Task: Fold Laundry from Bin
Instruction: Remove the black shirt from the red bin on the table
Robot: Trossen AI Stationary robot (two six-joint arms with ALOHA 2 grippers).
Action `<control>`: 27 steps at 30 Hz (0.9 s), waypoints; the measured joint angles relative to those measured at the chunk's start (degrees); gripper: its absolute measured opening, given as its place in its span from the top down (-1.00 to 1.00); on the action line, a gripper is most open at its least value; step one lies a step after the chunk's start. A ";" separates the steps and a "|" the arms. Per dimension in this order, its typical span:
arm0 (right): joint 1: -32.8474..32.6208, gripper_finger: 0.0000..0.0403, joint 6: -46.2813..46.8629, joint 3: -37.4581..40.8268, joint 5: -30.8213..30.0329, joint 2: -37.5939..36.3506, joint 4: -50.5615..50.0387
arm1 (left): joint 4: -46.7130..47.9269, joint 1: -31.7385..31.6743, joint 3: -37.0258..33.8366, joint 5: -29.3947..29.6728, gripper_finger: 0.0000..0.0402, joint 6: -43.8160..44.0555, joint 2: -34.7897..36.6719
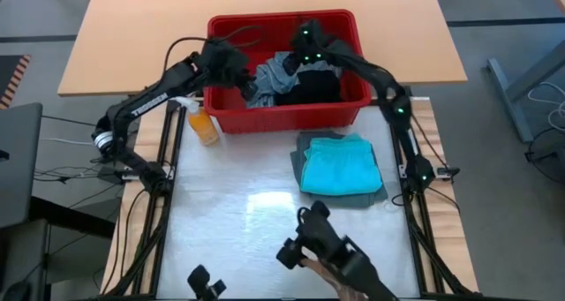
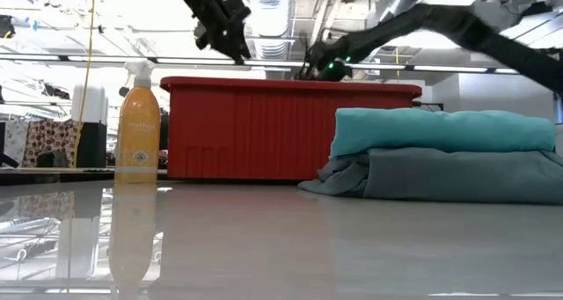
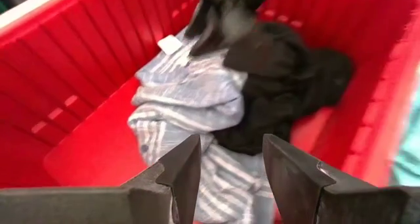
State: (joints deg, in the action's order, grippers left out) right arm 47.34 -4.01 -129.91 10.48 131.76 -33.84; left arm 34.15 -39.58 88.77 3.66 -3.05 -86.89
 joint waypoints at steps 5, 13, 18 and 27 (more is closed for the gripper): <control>0.62 -0.47 -0.80 -3.01 0.32 4.70 -5.20 | 2.01 3.88 0.00 0.04 0.24 1.47 3.64; 1.52 -0.61 -2.35 -3.24 1.92 9.28 -18.02 | 2.21 11.88 0.00 3.21 0.24 2.30 4.86; 0.18 -0.53 -3.88 -3.34 2.44 10.82 -20.56 | 2.84 15.60 0.00 7.85 0.24 1.53 4.41; -2.49 0.48 -8.76 -3.20 4.82 9.97 -27.60 | 6.32 18.27 0.00 10.24 0.24 2.50 4.43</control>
State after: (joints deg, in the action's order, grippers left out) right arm 44.85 -12.77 -133.10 15.30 141.73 -61.44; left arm 40.47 -21.31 88.77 13.90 -0.55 -82.46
